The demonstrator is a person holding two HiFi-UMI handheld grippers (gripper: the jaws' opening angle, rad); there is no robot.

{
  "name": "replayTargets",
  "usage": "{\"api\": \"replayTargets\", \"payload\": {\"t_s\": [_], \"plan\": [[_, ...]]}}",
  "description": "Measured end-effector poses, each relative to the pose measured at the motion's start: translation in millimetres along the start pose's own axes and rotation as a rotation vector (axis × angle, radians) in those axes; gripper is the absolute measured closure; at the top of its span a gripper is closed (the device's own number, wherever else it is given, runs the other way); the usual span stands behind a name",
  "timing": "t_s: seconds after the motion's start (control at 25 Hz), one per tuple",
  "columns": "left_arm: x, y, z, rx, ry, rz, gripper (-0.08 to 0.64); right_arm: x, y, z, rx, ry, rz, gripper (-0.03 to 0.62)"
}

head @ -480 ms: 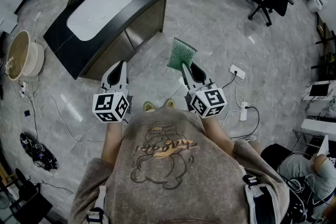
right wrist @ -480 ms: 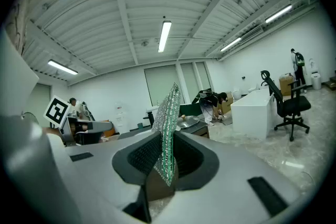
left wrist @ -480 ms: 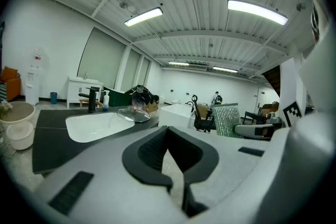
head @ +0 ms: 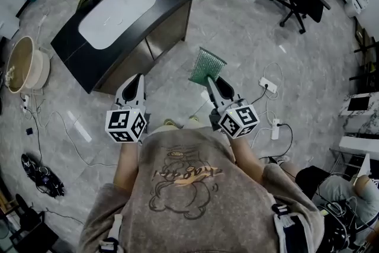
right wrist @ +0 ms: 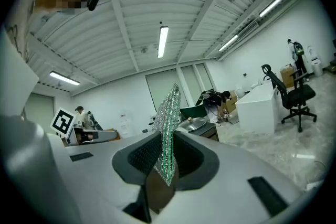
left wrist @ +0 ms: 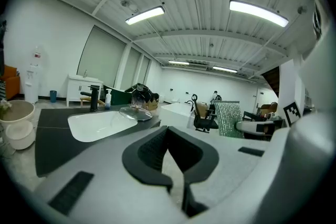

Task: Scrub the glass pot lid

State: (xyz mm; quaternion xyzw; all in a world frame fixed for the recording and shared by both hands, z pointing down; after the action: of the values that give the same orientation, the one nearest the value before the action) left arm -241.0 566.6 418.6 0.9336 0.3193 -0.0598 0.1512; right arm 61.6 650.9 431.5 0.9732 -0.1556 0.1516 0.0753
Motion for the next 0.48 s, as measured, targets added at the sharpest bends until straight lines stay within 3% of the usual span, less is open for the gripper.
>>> {"api": "replayTargets", "payload": {"t_s": [0.48], "plan": [[-33.8,23.0,0.9,-0.008,0.014,-0.039,0.551,2.1,28.8,-9.9,0.002,-0.048,-0.093,0.503]]}}
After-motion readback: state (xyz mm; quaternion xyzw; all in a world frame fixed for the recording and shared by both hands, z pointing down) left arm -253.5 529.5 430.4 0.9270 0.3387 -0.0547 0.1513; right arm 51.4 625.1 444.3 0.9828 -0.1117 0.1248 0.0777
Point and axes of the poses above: the fingertips, and each gripper's own axes: y forward along the fingers, x to its right, z out of its top, the point moved 10 cm from there along -y, backward along the fingers
